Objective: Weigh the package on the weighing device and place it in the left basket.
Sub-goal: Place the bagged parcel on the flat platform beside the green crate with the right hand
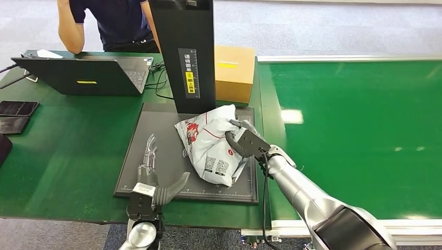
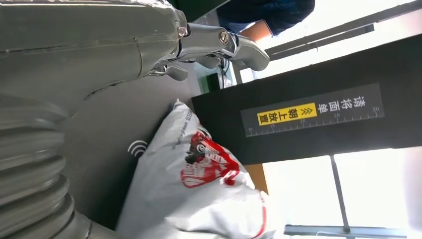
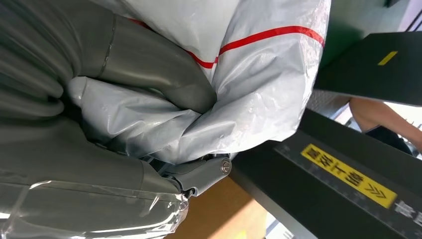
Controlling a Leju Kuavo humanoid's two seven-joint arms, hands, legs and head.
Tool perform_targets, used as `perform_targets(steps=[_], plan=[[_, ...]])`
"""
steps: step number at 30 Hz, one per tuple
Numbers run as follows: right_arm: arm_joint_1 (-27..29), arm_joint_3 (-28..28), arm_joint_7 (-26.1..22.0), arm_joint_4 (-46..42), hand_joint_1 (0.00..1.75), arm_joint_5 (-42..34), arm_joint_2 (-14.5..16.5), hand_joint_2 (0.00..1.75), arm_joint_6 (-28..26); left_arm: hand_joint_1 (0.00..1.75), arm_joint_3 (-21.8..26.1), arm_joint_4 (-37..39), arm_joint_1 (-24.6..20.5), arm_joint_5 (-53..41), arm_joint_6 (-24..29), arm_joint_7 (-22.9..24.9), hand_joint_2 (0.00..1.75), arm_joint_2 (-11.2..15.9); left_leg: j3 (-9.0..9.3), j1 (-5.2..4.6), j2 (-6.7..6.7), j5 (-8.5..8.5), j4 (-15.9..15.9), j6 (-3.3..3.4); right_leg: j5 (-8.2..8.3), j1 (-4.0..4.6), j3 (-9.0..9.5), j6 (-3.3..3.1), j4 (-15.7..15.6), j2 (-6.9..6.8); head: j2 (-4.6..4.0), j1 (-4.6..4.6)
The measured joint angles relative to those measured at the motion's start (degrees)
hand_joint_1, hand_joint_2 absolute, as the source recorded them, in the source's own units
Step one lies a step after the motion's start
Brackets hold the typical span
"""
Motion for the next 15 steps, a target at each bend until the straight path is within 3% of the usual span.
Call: perform_targets(steps=[15], plan=[[6.9, 1.9, -1.4, -0.6, 1.66, 0.1, 0.4, 1.75, 7.7, 0.00, -1.5, 2.6, -1.8, -0.1, -1.5, 0.0, 1.75, -0.2, 0.06, 0.00, 0.03, 0.00, 0.0, 0.00, 0.01, 0.00, 0.06, -0.01, 0.0, 0.02, 0.00, 0.00]])
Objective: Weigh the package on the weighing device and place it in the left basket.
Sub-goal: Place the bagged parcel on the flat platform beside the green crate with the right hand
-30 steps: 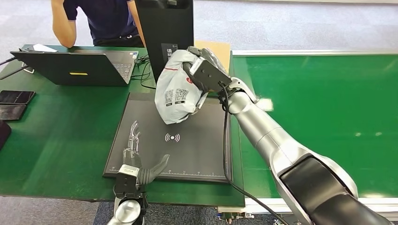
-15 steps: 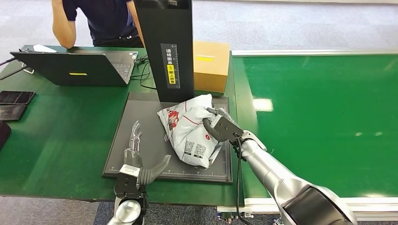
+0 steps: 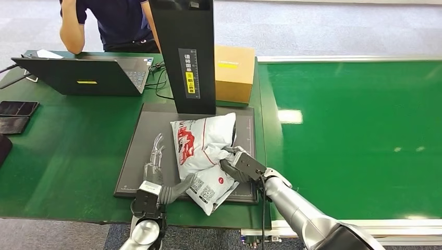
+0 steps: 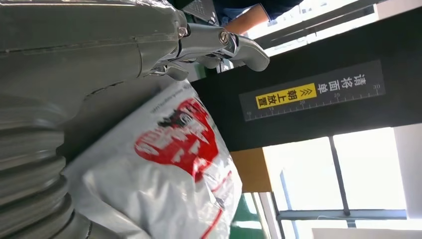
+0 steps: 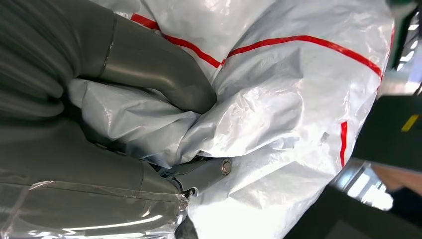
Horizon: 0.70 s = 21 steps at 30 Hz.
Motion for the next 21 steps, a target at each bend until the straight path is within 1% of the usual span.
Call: perform_targets(steps=[3, 10, 17, 18, 21], plan=[[1.1, 0.7, 0.0, -1.6, 1.68, 0.4, 0.3, 1.75, 1.9, 0.00, -0.1, 0.5, -0.3, -0.1, -0.4, 0.0, 1.75, -0.2, 0.01, 0.00, 0.00, 0.00, 0.0, 0.00, 0.00, 0.01, 0.01, 0.00, 0.0, 0.00, 0.00, 0.00], [3.0, 2.5, 0.0, -5.0, 1.64, 1.2, 0.4, 1.75, 5.3, 0.00, -0.5, 1.3, -0.4, -0.1, -0.7, 0.0, 1.75, -0.3, 0.04, 0.00, 0.00, 0.00, 0.0, 0.00, 0.00, 0.00, 0.04, 0.00, 0.0, 0.00, 0.00, 0.00], [3.8, 3.3, 0.0, -6.3, 1.64, 1.2, 0.4, 1.75, 5.7, 0.00, -0.9, 1.6, -0.5, 0.0, -0.7, 0.0, 1.75, -0.3, 0.04, 0.00, 0.00, 0.00, 0.0, 0.00, 0.00, -0.02, 0.05, 0.00, 0.0, 0.00, 0.00, 0.00], [3.8, 3.3, 0.0, -6.3, 1.62, 1.3, 0.4, 1.75, 5.7, 0.00, -0.9, 1.6, -0.5, 0.0, -0.7, 0.0, 1.75, -0.3, 0.04, 0.00, 0.00, 0.00, 0.0, 0.00, 0.00, -0.02, 0.05, 0.00, 0.0, 0.00, 0.00, 0.00], [3.8, 3.4, 0.0, -6.5, 1.44, 1.8, 0.4, 1.75, 5.6, 0.00, -0.9, 1.7, -0.5, 0.1, -0.6, 0.0, 1.75, -0.3, 0.04, 0.00, 0.00, 0.00, 0.0, 0.00, 0.00, -0.02, 0.05, 0.00, 0.0, 0.00, 0.00, 0.00]])
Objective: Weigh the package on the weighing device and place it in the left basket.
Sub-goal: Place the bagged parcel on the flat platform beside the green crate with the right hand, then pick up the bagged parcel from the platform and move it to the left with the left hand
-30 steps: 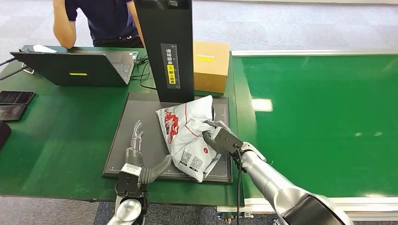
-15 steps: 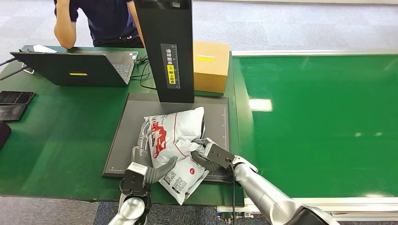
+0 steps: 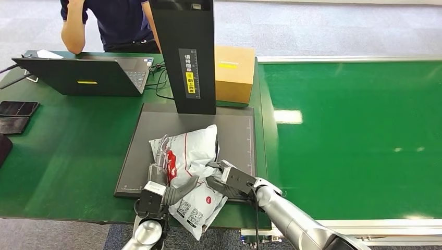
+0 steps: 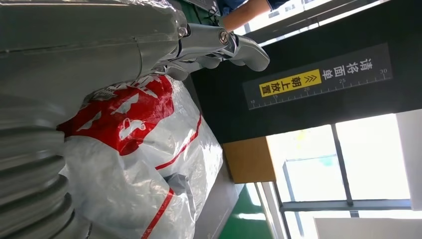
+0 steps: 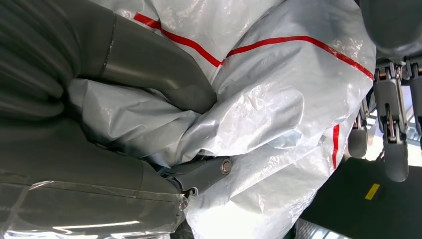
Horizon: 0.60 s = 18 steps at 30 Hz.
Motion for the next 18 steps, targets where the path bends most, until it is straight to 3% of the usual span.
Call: perform_targets(steps=[4, 6, 7, 11, 12, 18], plan=[[-0.6, 0.1, 0.8, 0.3, 1.65, 2.1, -0.1, 1.75, -3.0, 0.00, 0.0, 0.0, 0.0, 0.0, 0.6, 0.0, 1.75, 0.0, 0.01, 0.00, 0.00, 0.00, 0.0, 0.00, 0.00, 0.00, 0.00, 0.00, 0.0, 0.00, 0.00, 0.00], [-1.6, 0.1, 2.6, 1.1, 1.64, 3.2, -0.4, 1.75, -7.0, 0.00, 0.0, 0.0, 0.2, -0.3, 0.8, 0.0, 1.75, 0.0, 0.03, 0.00, 0.00, 0.00, 0.0, 0.00, 0.01, -0.01, 0.01, 0.00, 0.0, 0.00, 0.00, -0.01], [-2.2, -0.1, 3.9, 1.6, 1.54, 3.5, -0.8, 1.75, -9.4, 0.00, 0.0, 0.0, 0.4, -0.6, 0.9, 0.0, 1.75, 0.0, 0.04, 0.00, 0.00, 0.01, 0.0, 0.01, 0.01, -0.01, 0.03, 0.00, 0.0, -0.01, 0.00, -0.01], [-4.5, -2.2, 9.0, 3.6, 0.09, 4.7, -3.7, 1.75, -20.5, 0.00, 0.2, 0.0, 1.4, -1.5, 0.8, 0.0, 1.75, 0.0, 0.05, -0.02, -0.06, 0.05, 0.0, 0.08, 0.04, -0.08, 0.10, 0.05, 0.0, -0.11, 0.00, -0.01], [-5.1, -2.9, 10.5, 4.1, 0.00, 5.6, -4.7, 1.75, -23.9, 0.00, 0.2, 0.0, 1.6, -1.7, 0.7, 0.0, 1.75, 0.0, 0.04, -0.02, -0.07, 0.06, 0.1, 0.08, 0.05, -0.09, 0.11, 0.07, 0.0, -0.11, 0.00, 0.00], [-6.7, -6.0, 18.4, 6.6, 0.00, 11.7, -9.2, 1.75, -41.3, 0.00, 0.5, 0.0, 2.0, -1.7, 0.6, 0.0, 1.75, 0.0, -0.03, -0.05, -0.05, 0.07, 0.1, 0.13, 0.12, -0.13, 0.09, 0.16, 0.0, -0.06, 0.00, 0.02]])
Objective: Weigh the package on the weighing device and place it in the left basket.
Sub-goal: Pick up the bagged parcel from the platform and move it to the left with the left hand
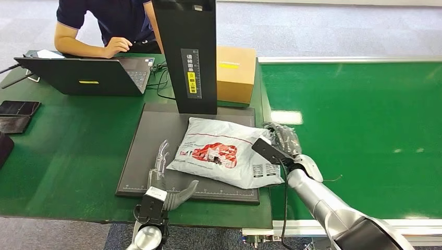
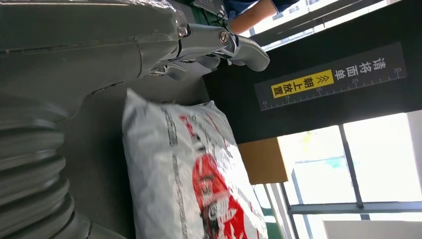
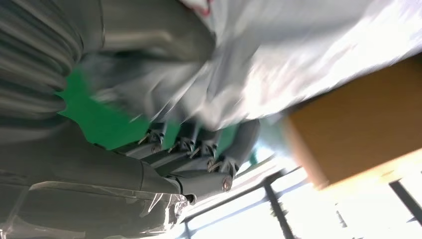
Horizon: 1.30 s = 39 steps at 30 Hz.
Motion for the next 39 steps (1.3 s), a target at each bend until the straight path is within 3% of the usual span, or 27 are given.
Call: perform_targets(steps=[3, 7, 15, 18, 21, 24, 30, 35, 39], plan=[[0.1, -1.4, 1.6, 0.7, 0.00, 2.1, -1.0, 1.75, -4.2, 0.00, 0.0, 0.0, 0.0, 0.0, -0.1, 0.0, 1.75, 0.0, 0.00, 0.00, 0.02, 0.00, 0.0, 0.00, 0.00, 0.02, -0.04, 0.00, 0.0, 0.04, 0.00, -0.02], [0.3, -2.9, 0.3, 0.9, 0.00, 2.6, -1.4, 1.75, -5.5, 0.00, 0.0, 0.0, -0.1, 0.0, -0.2, 0.0, 1.75, 0.0, 0.00, 0.01, 0.02, -0.01, 0.0, -0.03, -0.01, 0.10, -0.05, -0.03, 0.0, 0.04, 0.00, -0.02], [3.7, -8.3, -11.0, -2.0, 0.00, 3.9, -1.3, 1.75, -8.0, 0.00, 0.1, 0.0, -1.2, 0.1, -1.0, 0.0, 1.75, 0.0, -0.02, 0.04, 0.00, -0.01, 0.0, -0.03, -0.02, 0.08, -0.05, -0.04, 0.0, 0.02, 0.00, -0.02], [6.6, -14.2, -12.4, -6.9, 0.00, 19.1, -0.5, 1.75, -10.0, 0.00, 0.1, 0.0, -1.7, 0.4, -1.0, 0.0, 1.75, -0.1, -0.06, 0.05, 0.00, -0.01, 0.0, -0.02, -0.02, 0.08, -0.05, -0.03, 0.0, 0.01, 0.00, 0.00], [10.1, -25.5, -15.5, -14.2, 0.00, 38.9, 2.6, 1.75, -10.5, 0.00, 0.1, 0.0, -2.0, 0.5, -1.0, 0.0, 1.75, -0.2, -0.08, 0.06, -0.01, -0.02, 0.0, -0.04, -0.02, 0.08, -0.08, -0.04, 0.0, 0.00, 0.00, -0.02], [14.0, -37.1, -18.2, -24.7, 0.00, 47.6, 7.1, 1.75, -10.6, 0.00, 0.1, 0.0, -2.1, 0.4, -0.6, 0.0, 1.75, -0.4, -0.13, 0.05, -0.14, -0.01, 0.0, -0.04, -0.06, 0.11, -0.10, -0.06, 0.0, -0.15, 0.00, -0.03], [22.0, -47.3, -18.3, -44.1, 0.00, 46.8, 12.9, 1.75, -10.6, 0.00, 0.1, 0.0, -1.9, -0.3, -0.4, 0.0, 1.75, -0.4, -0.16, 0.08, -0.16, -0.03, -0.1, -0.03, -0.09, 0.08, -0.11, -0.08, 0.0, -0.17, 0.00, -0.01], [30.0, -49.8, -18.3, -57.1, 0.00, 43.4, 16.4, 1.75, -10.6, 0.00, 0.1, 0.0, -1.8, -1.2, -0.4, 0.0, 1.75, -0.4, -0.17, 0.07, -0.15, -0.06, -0.1, -0.03, -0.11, 0.08, -0.13, -0.08, 0.0, -0.17, 0.00, -0.01], [35.8, -49.2, -18.3, -62.3, 0.00, 35.0, 18.0, 1.75, -10.6, 0.00, 0.1, 0.0, -1.7, -2.4, 0.5, 0.0, 1.75, -0.4, -0.16, 0.07, -0.15, -0.07, -0.1, -0.04, -0.13, 0.09, -0.12, -0.10, 0.0, -0.16, 0.00, -0.02]])
